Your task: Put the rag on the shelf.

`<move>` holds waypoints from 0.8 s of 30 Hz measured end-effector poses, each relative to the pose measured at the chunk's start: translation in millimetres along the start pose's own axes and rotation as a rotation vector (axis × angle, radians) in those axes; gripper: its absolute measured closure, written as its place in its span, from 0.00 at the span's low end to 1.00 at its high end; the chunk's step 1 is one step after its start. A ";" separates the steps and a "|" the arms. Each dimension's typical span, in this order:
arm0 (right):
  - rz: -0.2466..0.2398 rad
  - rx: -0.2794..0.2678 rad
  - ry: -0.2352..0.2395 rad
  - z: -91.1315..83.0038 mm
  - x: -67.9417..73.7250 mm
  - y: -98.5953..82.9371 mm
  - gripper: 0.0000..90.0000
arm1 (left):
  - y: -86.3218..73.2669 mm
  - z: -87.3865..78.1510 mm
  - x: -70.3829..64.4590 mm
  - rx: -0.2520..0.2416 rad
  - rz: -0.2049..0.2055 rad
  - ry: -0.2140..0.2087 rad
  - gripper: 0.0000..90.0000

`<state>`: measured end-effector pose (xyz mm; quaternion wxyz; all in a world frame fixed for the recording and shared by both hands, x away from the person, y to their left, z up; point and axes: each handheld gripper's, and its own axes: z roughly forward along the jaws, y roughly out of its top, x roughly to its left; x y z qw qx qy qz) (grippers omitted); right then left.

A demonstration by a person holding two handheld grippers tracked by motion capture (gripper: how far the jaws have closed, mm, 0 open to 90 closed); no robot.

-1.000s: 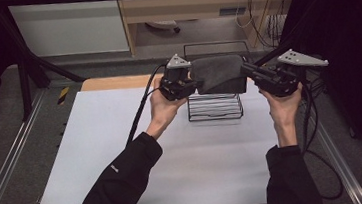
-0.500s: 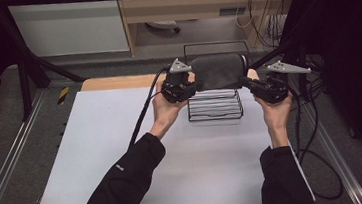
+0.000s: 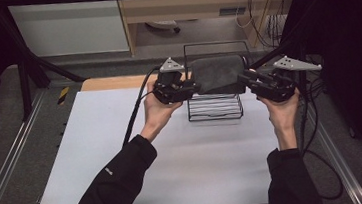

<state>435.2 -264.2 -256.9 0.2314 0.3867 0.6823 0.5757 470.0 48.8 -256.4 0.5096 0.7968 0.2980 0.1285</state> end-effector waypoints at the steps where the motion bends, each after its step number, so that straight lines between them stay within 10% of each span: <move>1: -0.003 0.002 0.002 -1.6 1.6 3.0 0.63 | -0.1 -3.5 1.4 0.004 -0.001 0.000 0.63; 15: -0.032 0.039 0.048 -12.4 26.0 7.4 0.11 | -37.5 -46.9 14.7 0.077 0.042 0.046 0.23; 24: -0.044 0.082 0.085 -22.2 40.9 -21.7 0.03 | -92.5 -77.9 24.3 0.085 0.015 0.074 0.09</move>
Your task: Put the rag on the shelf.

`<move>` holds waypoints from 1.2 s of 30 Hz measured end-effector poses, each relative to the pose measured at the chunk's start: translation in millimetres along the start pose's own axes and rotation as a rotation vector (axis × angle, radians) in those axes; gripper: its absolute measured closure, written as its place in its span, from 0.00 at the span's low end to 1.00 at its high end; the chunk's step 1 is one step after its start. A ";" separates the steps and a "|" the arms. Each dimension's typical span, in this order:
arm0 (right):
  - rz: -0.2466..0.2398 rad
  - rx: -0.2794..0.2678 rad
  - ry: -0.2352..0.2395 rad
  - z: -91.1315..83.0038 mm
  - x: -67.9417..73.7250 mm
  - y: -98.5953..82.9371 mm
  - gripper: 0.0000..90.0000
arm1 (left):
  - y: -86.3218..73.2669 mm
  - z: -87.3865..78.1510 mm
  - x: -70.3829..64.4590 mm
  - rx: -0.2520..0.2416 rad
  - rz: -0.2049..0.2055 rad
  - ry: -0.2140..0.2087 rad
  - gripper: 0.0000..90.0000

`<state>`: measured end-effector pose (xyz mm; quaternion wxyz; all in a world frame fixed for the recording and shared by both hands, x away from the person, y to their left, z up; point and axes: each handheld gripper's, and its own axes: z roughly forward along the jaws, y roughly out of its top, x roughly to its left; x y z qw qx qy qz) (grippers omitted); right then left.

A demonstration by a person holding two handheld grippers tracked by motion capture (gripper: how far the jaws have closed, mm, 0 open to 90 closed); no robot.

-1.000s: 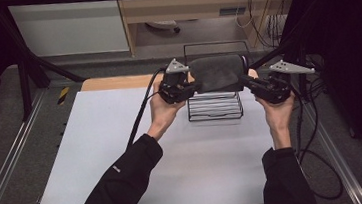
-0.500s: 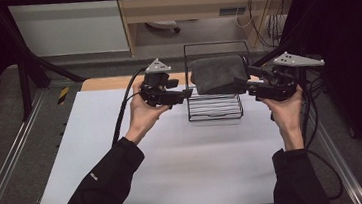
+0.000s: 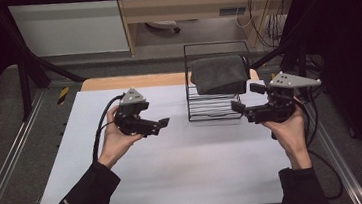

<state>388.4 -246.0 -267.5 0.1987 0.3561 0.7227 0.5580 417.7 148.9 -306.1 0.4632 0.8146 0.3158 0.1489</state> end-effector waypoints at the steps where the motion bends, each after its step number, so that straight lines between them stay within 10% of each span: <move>1: -0.001 0.006 0.005 0.8 1.1 -5.5 0.03 | -7.1 -2.4 1.4 0.003 -0.004 0.002 0.09; 20: 0.062 0.155 0.074 30.0 0.0 -121.2 0.01 | -144.1 -34.6 37.8 0.054 -0.112 0.043 0.09; 36: 0.089 0.224 0.084 23.4 -15.6 -185.3 0.01 | -195.1 -55.9 53.0 0.103 -0.148 0.090 0.10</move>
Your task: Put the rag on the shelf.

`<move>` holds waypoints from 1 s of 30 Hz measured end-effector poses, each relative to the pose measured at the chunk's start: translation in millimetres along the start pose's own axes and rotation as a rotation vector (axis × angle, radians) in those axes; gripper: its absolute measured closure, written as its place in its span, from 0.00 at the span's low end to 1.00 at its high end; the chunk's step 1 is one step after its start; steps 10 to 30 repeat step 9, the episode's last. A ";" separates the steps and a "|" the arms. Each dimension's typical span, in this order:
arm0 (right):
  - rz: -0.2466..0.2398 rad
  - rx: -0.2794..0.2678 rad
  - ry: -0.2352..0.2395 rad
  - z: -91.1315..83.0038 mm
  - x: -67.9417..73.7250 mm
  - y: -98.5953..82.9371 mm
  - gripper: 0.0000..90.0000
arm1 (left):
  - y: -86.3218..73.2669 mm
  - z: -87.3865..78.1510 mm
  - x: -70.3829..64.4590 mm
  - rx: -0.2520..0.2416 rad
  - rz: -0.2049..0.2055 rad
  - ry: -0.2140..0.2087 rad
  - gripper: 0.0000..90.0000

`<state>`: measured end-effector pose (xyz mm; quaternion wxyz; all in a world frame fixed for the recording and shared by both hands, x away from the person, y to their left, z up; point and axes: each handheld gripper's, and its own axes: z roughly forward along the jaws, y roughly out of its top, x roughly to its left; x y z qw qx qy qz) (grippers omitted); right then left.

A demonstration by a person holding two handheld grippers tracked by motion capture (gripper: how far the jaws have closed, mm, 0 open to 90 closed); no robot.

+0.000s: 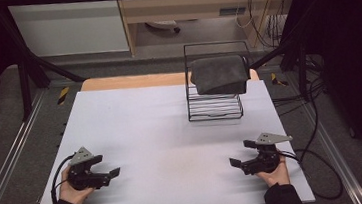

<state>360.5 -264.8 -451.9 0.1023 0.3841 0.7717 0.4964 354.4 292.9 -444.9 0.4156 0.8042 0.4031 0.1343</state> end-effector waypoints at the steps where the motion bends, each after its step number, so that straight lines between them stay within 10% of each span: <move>1: 0.000 -0.004 0.001 -1.0 -0.1 -0.5 0.01 | -1.1 -0.4 0.1 0.004 0.000 -0.002 0.11; 30: -0.001 0.011 -0.008 -4.7 -0.8 -3.1 0.01 | -3.5 1.1 2.8 0.013 -0.005 0.000 0.11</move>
